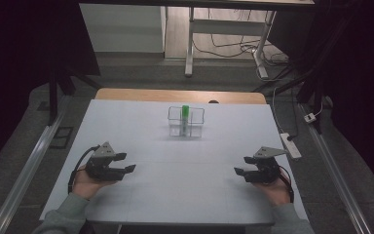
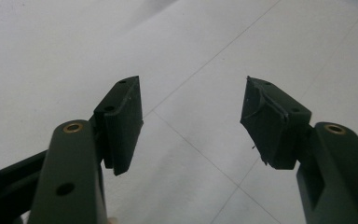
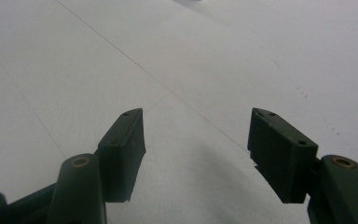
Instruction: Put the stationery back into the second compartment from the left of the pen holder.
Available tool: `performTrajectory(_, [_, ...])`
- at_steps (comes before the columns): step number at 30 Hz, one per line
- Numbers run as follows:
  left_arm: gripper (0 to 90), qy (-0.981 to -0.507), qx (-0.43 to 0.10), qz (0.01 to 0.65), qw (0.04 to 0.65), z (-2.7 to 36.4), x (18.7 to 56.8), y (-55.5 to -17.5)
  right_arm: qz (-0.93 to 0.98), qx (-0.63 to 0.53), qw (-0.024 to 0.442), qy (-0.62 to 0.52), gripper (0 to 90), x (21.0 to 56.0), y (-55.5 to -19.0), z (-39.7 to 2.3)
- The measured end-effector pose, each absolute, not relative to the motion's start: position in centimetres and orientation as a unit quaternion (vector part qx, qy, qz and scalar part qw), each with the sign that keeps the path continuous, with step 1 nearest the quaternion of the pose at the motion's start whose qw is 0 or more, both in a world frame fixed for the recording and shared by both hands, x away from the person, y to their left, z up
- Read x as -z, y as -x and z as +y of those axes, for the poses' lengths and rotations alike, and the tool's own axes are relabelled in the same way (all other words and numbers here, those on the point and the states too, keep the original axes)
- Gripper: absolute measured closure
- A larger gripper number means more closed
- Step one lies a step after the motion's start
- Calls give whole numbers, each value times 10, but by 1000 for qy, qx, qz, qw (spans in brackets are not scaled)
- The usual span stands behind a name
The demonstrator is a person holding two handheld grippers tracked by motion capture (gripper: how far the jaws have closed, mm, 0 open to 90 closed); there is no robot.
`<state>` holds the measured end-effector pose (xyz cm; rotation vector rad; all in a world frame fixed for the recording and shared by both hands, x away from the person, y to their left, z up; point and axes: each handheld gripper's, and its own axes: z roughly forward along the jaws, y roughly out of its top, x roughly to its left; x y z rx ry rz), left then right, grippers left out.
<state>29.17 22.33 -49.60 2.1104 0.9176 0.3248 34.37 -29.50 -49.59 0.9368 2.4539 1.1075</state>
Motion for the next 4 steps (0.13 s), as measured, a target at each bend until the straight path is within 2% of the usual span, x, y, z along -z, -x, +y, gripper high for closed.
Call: performTrajectory(4, [379,-834,-131,362,395,222,496,-291,850,-388,143,-325,356,495,-343,-295])
